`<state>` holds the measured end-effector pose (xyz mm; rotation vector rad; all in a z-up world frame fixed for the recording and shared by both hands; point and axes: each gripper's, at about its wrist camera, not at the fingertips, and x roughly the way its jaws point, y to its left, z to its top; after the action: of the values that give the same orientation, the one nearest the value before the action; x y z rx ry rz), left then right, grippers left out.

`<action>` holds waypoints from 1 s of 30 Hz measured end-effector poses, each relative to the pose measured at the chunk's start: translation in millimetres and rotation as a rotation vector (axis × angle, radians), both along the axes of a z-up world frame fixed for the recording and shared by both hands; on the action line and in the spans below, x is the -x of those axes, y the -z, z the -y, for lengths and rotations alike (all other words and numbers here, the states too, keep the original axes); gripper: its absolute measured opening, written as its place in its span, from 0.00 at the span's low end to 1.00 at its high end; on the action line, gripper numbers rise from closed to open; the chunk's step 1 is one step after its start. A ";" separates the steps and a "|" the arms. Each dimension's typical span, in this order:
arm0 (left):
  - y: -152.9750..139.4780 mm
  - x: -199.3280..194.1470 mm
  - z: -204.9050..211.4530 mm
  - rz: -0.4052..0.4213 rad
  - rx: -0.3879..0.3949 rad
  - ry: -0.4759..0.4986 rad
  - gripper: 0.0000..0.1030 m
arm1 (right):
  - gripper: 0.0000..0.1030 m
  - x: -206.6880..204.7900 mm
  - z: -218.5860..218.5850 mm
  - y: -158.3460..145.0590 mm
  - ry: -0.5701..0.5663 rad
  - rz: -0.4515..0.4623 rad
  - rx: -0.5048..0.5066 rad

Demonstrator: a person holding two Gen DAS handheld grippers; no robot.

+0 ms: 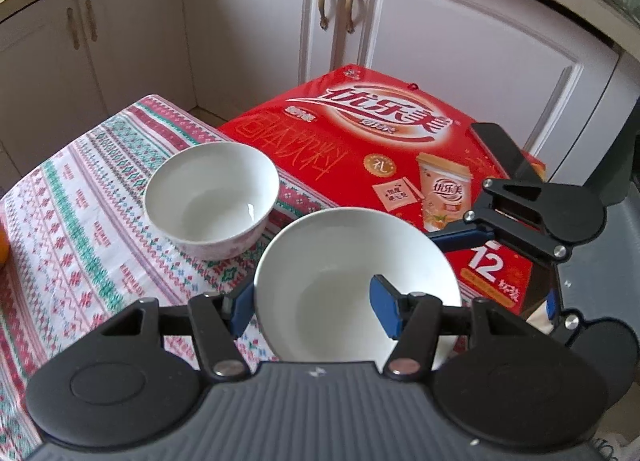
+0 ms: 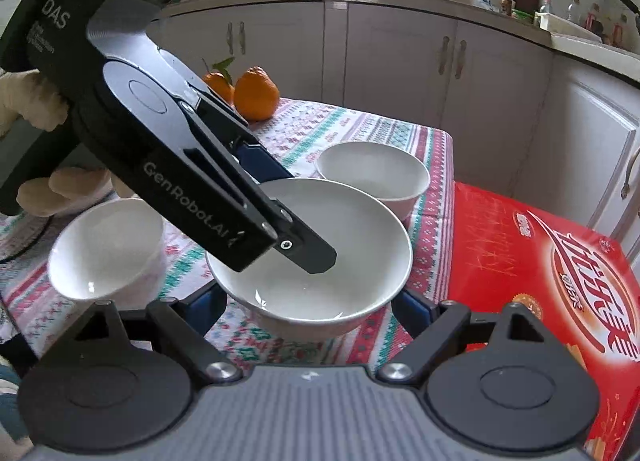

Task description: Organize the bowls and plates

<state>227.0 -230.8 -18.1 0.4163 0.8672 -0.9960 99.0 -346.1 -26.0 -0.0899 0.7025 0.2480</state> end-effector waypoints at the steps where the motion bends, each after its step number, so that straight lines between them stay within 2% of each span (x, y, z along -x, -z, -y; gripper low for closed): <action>1: -2.0 2.5 -3.1 0.002 0.002 -0.002 0.58 | 0.89 1.9 -3.0 -3.1 -0.004 0.000 0.000; 11: -25.5 22.0 -43.8 0.026 0.022 -0.046 0.58 | 0.89 15.0 -34.6 -29.7 -0.063 0.007 -0.002; 19: -40.3 32.3 -81.3 0.046 0.041 -0.105 0.58 | 0.89 16.3 -64.2 -39.3 -0.129 0.006 -0.008; 25: -41.4 37.6 -110.1 0.060 0.037 -0.161 0.58 | 0.89 12.3 -87.6 -41.5 -0.188 -0.004 -0.029; 30: -32.5 34.9 -129.2 0.038 0.030 -0.206 0.58 | 0.89 4.7 -104.2 -33.3 -0.229 -0.021 -0.035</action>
<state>192.1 -101.6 14.4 0.3129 0.8418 -0.8082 94.3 -241.9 7.3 -0.1348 0.7083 0.4805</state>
